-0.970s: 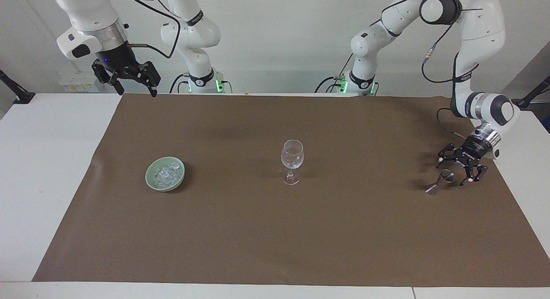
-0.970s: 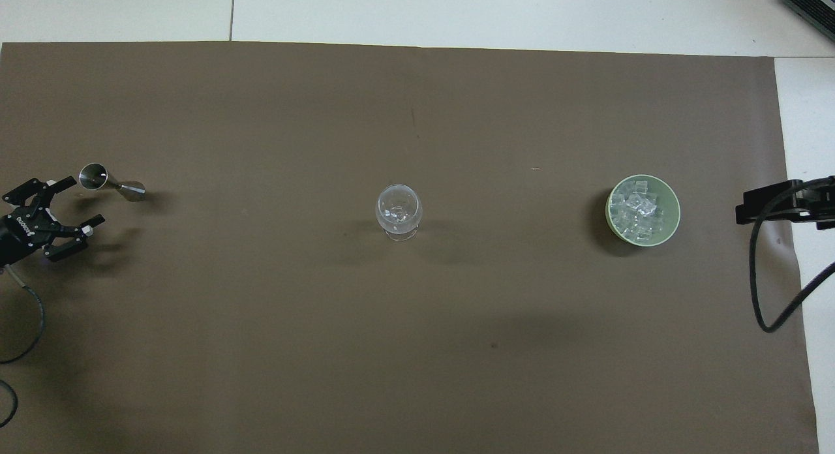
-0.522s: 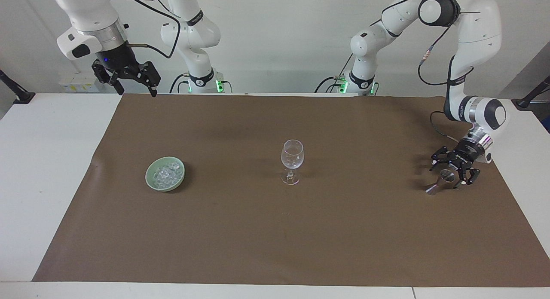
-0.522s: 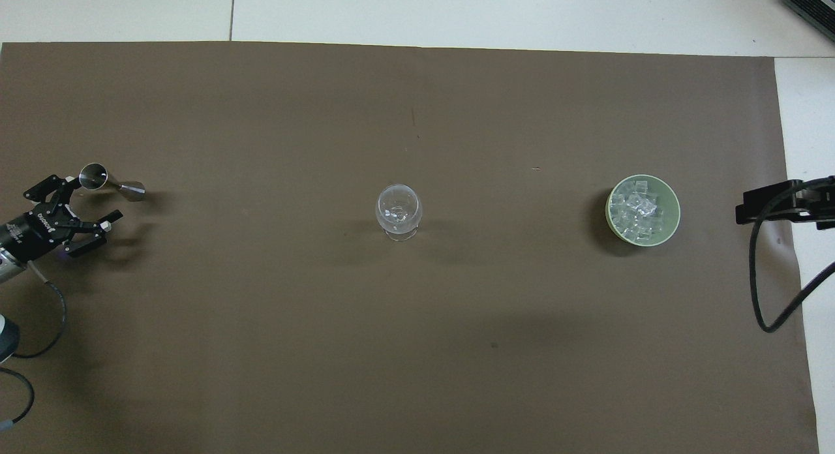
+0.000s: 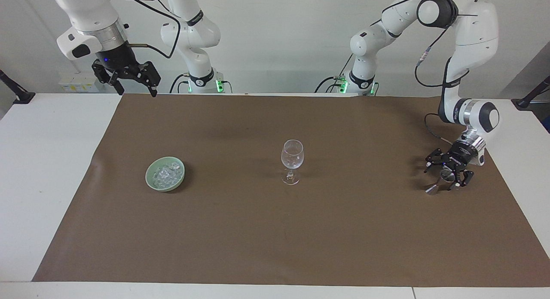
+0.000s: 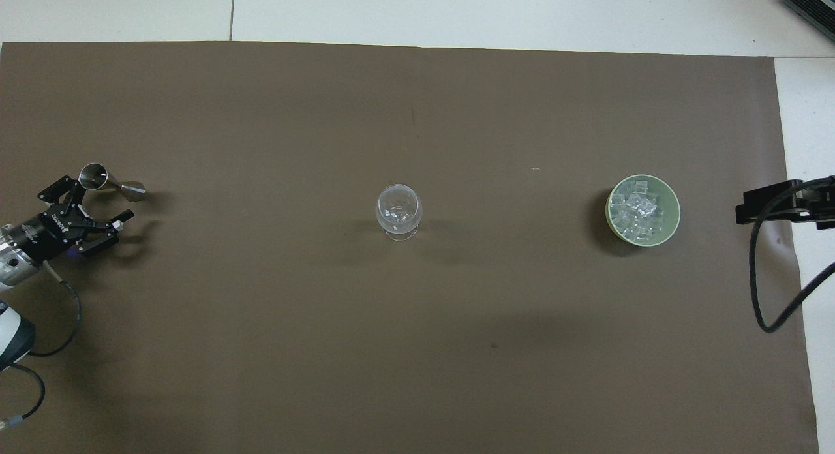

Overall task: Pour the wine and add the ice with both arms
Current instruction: 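Close the left gripper around the silver jigger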

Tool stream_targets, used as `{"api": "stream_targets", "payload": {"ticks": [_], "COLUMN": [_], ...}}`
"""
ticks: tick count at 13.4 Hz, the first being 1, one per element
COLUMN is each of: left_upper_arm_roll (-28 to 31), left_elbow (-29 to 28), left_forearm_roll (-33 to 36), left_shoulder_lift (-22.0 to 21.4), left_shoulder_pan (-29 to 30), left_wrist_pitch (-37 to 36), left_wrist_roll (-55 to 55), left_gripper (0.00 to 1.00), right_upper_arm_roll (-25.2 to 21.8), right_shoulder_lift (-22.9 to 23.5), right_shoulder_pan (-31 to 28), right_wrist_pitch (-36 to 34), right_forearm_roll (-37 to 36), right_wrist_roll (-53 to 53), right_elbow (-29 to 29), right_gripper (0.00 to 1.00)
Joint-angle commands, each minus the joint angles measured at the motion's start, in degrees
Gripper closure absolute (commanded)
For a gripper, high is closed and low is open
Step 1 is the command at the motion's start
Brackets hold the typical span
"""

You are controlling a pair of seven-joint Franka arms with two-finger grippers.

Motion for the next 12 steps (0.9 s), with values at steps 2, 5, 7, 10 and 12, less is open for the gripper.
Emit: {"api": "stream_targets", "payload": {"ticks": [2,5,7,10,12], "left_upper_arm_roll": [0.6,0.6,0.6,0.6,0.6], "left_elbow": [-0.3,-0.3,-0.3,-0.3,-0.3], "left_forearm_roll": [-2.1,-2.2,-2.6,-3.7,-3.7], "left_shoulder_lift": [0.3,0.5,0.6,0.6,0.6], "left_shoulder_pan": [-0.5,-0.5,-0.5,-0.6,-0.5], "left_wrist_pitch": [-0.5,-0.4,-0.4,-0.5,-0.7], "left_wrist_roll": [1.7,1.9,2.2,2.2,2.2], "left_gripper": [0.00,0.00,0.02,0.06,0.09], "right_upper_arm_roll": [-0.1,-0.1,-0.1,-0.1,-0.1], "right_shoulder_lift": [-0.8,-0.8,-0.8,-0.8,-0.8], "right_shoulder_pan": [-0.1,-0.1,-0.1,-0.1,-0.1], "right_wrist_pitch": [-0.1,-0.1,-0.1,0.0,-0.1], "right_forearm_roll": [1.5,1.5,1.5,1.5,1.5], "right_wrist_roll": [0.8,0.8,0.8,0.8,0.8], "right_elbow": [-0.8,-0.8,-0.8,-0.8,-0.8], "right_gripper": [0.00,0.00,0.00,0.00,0.00]}}
